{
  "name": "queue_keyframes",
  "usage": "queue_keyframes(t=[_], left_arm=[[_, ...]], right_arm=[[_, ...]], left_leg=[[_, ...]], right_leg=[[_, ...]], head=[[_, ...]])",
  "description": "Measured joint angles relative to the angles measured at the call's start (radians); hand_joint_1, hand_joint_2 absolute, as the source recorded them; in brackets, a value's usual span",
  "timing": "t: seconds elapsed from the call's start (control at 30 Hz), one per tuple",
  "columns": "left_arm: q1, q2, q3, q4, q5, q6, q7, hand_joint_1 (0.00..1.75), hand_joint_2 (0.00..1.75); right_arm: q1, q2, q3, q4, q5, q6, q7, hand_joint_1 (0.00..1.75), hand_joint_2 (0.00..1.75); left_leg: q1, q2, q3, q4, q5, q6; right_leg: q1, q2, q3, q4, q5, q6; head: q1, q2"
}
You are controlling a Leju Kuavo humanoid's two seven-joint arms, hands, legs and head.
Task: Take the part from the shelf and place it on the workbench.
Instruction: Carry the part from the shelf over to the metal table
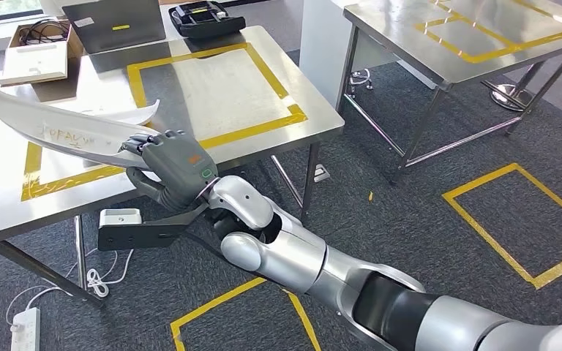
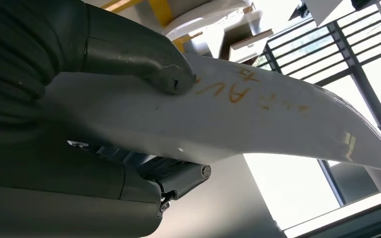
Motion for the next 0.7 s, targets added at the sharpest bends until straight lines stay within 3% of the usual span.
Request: queue_keyframes(t=[0.07, 0.17, 0.23, 0.3, 0.33, 0.37, 0.43, 0.5, 0.53, 0.63, 0.7], left_arm=[[-0.002, -0.001, 0.0, 0.0, -0.003, -0.001, 0.0, 0.0, 1.75], [-0.005, 0.0, 0.0, 0.0, -0.007, -0.002, 0.0, 0.0, 1.75], [-0.007, 0.0, 0.0, 0.0, -0.01, -0.002, 0.0, 0.0, 1.75], [-0.005, 0.002, 0.0, 0.0, -0.012, -0.003, 0.002, 0.0, 1.75], [-0.004, 0.003, 0.0, 0.0, -0.013, -0.003, 0.002, 0.0, 1.75], [-0.003, 0.003, 0.0, 0.0, -0.013, -0.003, 0.003, 0.0, 1.75], [-0.003, 0.004, 0.0, 0.0, -0.013, -0.003, 0.003, 0.0, 1.75], [-0.004, 0.003, 0.0, 0.0, -0.013, -0.003, 0.003, 0.0, 1.75], [-0.005, 0.003, 0.0, 0.0, -0.013, -0.003, 0.004, 0.0, 1.75], [-0.006, 0.003, 0.0, 0.0, -0.015, -0.003, 0.005, 0.0, 1.75], [-0.006, 0.003, 0.0, 0.0, -0.017, -0.003, 0.005, 0.0, 1.75]], right_arm=[[0.0, -0.002, -0.001, -0.001, 0.0, -0.001, 0.002, 1.75, 1.75], [0.001, -0.003, -0.002, -0.007, 0.002, -0.002, 0.004, 1.75, 1.75], [0.0, -0.003, -0.003, -0.011, 0.003, -0.002, 0.004, 1.75, 1.75], [0.001, -0.003, -0.003, -0.012, 0.004, -0.002, 0.005, 1.75, 1.75], [0.003, -0.003, -0.003, -0.012, 0.004, -0.002, 0.005, 1.75, 1.75], [0.005, -0.003, -0.003, -0.012, 0.004, -0.002, 0.005, 1.75, 1.75], [0.005, -0.003, -0.003, -0.012, 0.004, -0.002, 0.006, 1.75, 1.75], [0.005, -0.003, -0.003, -0.012, 0.004, -0.001, 0.006, 1.75, 1.75], [0.004, -0.003, -0.003, -0.012, 0.004, -0.001, 0.006, 1.75, 1.75], [0.002, -0.003, -0.003, -0.013, 0.006, 0.0, 0.006, 1.75, 1.75], [0.001, -0.003, -0.003, -0.014, 0.006, 0.0, 0.007, 1.75, 1.75]], left_leg=[[-0.001, -0.001, 0.006, -0.003, -0.007, -0.01], [-0.001, 0.003, 0.005, 0.008, -0.019, -0.027], [0.001, 0.005, -0.041, 0.096, -0.054, -0.037], [0.006, 0.005, -0.125, 0.231, -0.094, -0.047], [0.008, 0.005, -0.157, 0.271, -0.093, -0.051], [0.01, 0.005, -0.172, 0.274, -0.071, -0.054], [0.016, 0.007, -0.145, 0.171, 0.021, -0.06], [0.017, 0.008, -0.095, 0.052, 0.075, -0.058], [0.017, 0.009, -0.081, 0.02, 0.079, -0.052], [0.014, 0.007, -0.073, 0.008, 0.06, -0.025], [0.016, 0.007, -0.065, 0.006, 0.053, -0.009]], right_leg=[[0.005, 0.002, 0.018, -0.036, -0.005, -0.005], [-0.003, 0.004, 0.036, -0.056, -0.01, -0.012], [-0.009, 0.002, 0.054, -0.065, -0.016, -0.021], [-0.01, 0.001, 0.067, -0.066, -0.029, -0.025], [-0.011, 0.001, 0.074, -0.065, -0.036, -0.024], [-0.012, 0.002, 0.082, -0.063, -0.044, -0.022], [-0.016, 0.003, 0.102, -0.058, -0.062, -0.015], [-0.014, 0.005, 0.113, -0.051, -0.081, -0.002], [-0.013, 0.006, 0.114, -0.049, -0.087, 0.004], [-0.012, 0.005, 0.115, -0.05, -0.097, 0.02], [-0.014, 0.002, 0.098, -0.008, -0.119, 0.029]], head=[[-0.001, 0.0], [0.0, 0.0], [-0.002, 0.0], [-0.003, 0.0], [-0.003, 0.0], [-0.003, 0.0], [-0.003, 0.0], [-0.007, 0.0], [-0.007, 0.0], [-0.003, 0.0], [-0.002, 0.0]])
